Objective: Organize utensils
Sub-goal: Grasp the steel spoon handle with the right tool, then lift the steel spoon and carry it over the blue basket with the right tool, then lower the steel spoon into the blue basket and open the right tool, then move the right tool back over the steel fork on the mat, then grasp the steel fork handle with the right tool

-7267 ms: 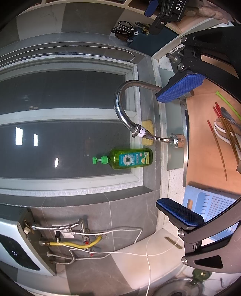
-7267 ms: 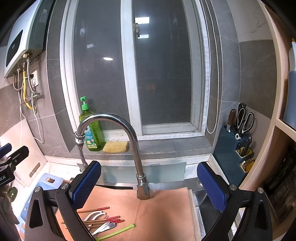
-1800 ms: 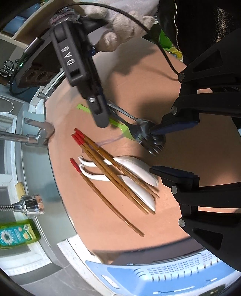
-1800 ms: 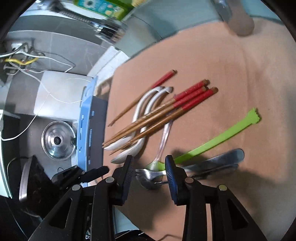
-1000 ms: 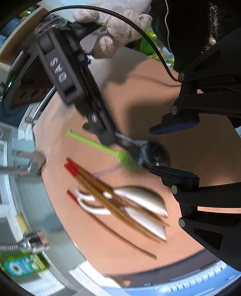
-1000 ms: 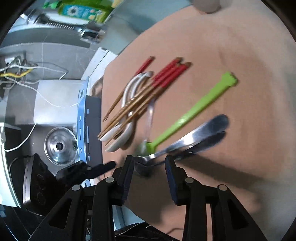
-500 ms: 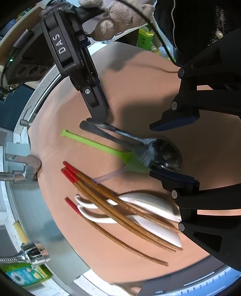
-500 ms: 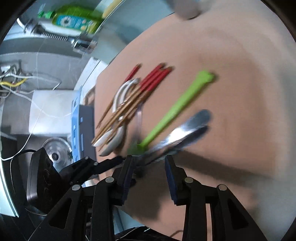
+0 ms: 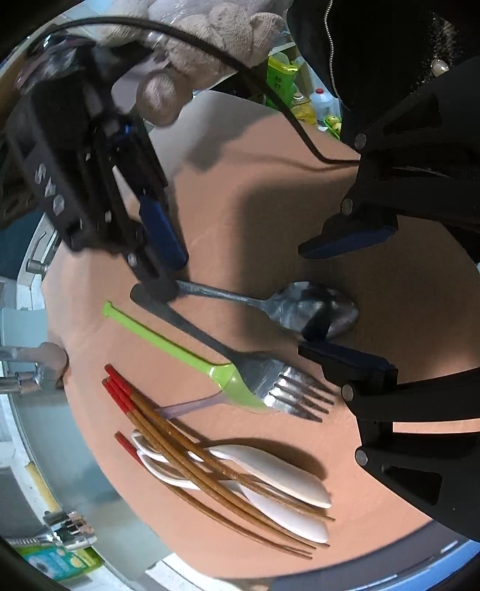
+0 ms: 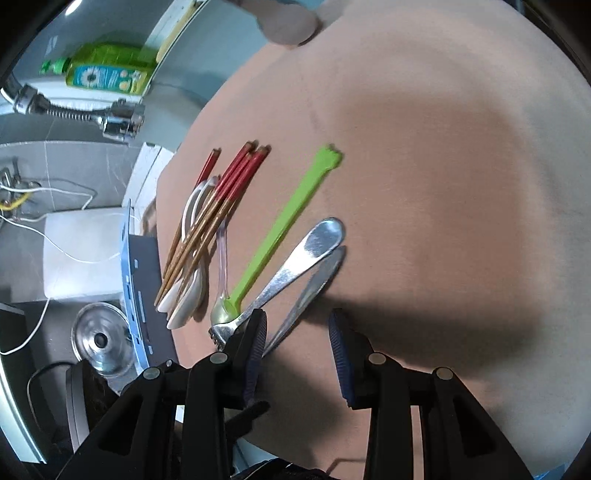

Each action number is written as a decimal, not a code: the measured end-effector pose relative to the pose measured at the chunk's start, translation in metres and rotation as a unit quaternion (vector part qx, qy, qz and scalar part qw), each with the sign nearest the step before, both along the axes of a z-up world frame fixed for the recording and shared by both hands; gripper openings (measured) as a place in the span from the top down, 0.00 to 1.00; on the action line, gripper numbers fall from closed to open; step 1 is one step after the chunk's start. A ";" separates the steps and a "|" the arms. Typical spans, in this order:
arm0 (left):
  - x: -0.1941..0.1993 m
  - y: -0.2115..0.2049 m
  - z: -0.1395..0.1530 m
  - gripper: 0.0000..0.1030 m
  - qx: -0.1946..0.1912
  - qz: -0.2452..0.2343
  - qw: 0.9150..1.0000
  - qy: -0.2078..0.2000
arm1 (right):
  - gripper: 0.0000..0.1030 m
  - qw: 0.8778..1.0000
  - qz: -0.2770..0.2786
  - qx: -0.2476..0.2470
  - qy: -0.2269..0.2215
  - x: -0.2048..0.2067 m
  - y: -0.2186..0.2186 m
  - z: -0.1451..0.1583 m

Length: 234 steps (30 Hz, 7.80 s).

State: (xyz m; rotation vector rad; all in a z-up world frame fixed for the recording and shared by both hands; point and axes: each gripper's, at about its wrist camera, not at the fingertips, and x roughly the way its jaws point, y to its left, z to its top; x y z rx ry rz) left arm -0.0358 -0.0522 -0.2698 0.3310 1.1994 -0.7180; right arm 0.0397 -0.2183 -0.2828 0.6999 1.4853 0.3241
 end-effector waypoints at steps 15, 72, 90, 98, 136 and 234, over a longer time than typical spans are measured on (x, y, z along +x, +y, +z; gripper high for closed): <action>-0.010 0.005 -0.004 0.68 -0.001 -0.004 1.000 -0.014 | 0.68 0.998 0.008 -0.061 0.003 0.008 0.019 0.005; -0.008 0.140 0.088 0.68 -0.033 0.130 0.985 -0.106 | 0.97 0.994 0.052 0.049 -0.085 0.039 0.124 0.092; -0.004 0.296 0.064 0.68 0.003 0.280 0.954 -0.104 | 0.97 0.974 0.206 0.046 -0.083 0.076 0.341 0.070; 0.014 0.313 0.041 0.68 0.027 0.302 0.949 -0.085 | 0.97 0.967 0.247 0.020 -0.065 0.089 0.388 0.049; 0.011 0.309 0.053 0.56 0.070 0.345 0.932 -0.088 | 0.80 0.944 0.298 -0.010 -0.143 0.075 0.355 0.084; 0.004 0.013 0.001 0.79 -0.019 0.008 1.000 0.011 | 0.82 0.985 0.038 -0.165 0.041 0.036 0.037 0.012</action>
